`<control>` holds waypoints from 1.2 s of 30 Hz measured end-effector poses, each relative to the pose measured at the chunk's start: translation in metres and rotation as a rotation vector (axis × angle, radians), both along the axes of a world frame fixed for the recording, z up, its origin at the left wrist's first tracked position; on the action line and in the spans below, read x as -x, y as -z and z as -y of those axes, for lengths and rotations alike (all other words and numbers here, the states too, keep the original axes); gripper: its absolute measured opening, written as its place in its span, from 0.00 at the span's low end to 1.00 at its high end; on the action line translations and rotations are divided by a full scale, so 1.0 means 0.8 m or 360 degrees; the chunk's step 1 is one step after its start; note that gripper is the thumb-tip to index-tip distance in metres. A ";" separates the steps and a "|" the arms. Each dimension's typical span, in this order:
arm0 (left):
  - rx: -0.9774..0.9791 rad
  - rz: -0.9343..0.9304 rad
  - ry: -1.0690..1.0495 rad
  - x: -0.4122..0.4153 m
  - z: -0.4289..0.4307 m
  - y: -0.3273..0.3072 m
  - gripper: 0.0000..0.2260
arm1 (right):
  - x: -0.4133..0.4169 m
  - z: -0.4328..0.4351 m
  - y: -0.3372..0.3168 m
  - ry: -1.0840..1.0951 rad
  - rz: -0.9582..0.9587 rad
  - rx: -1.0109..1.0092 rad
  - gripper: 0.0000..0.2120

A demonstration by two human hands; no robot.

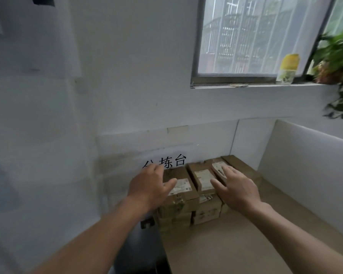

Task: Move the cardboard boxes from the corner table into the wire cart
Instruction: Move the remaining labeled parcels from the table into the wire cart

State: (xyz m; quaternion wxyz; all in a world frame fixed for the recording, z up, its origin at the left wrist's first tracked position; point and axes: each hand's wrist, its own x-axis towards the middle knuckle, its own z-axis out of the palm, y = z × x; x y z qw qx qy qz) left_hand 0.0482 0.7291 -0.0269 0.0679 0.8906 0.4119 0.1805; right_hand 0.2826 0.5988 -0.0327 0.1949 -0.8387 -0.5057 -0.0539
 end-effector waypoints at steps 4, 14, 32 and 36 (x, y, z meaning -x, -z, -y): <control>0.0045 0.0025 0.0109 -0.059 -0.036 0.013 0.30 | -0.046 -0.011 0.011 0.0148 0.0007 0.0048 0.35; 0.0246 0.0057 0.0329 -0.211 -0.144 0.064 0.25 | -0.153 -0.069 0.054 0.0494 -0.0096 0.0201 0.35; 0.0456 0.0014 0.0052 -0.135 -0.222 0.175 0.23 | -0.139 -0.193 0.149 0.0443 -0.0552 0.0394 0.23; 0.0572 0.0072 -0.0043 -0.108 -0.213 0.189 0.22 | -0.139 -0.199 0.165 0.0444 -0.0662 0.0345 0.22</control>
